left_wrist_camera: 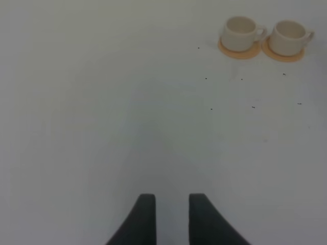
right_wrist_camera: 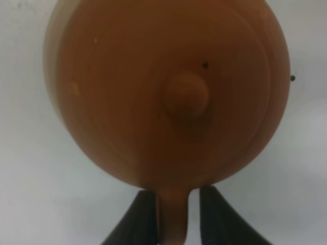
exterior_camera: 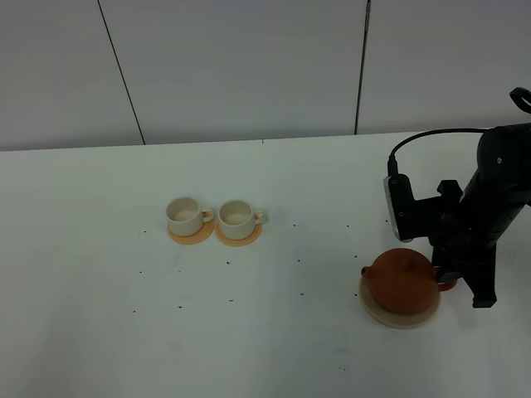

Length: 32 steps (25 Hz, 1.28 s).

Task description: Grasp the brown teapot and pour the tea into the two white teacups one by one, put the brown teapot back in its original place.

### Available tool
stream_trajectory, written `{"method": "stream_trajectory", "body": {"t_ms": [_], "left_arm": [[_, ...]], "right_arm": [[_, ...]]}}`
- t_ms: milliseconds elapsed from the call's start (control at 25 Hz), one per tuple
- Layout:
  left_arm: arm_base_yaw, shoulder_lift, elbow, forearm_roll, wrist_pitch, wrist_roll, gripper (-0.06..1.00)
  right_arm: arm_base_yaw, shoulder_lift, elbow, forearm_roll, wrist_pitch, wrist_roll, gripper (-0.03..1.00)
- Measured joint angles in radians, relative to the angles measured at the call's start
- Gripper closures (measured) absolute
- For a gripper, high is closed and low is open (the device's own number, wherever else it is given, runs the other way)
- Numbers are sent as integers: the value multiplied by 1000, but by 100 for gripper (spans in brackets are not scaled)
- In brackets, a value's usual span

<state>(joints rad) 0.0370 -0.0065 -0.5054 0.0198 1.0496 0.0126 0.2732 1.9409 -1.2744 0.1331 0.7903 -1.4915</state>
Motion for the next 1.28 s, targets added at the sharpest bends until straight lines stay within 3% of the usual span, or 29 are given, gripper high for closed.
{"method": "stream_trajectory", "body": {"t_ms": [200, 760, 1280], "left_arm": [[0, 0, 0, 0, 0, 0, 71], [0, 0, 0, 0, 0, 0, 71], [0, 0, 0, 0, 0, 0, 71]], "right_arm": [[0, 0, 0, 1, 7, 1, 87], [0, -1, -1, 5, 7, 10, 87], [0, -8, -1, 77, 20, 23, 87]]}}
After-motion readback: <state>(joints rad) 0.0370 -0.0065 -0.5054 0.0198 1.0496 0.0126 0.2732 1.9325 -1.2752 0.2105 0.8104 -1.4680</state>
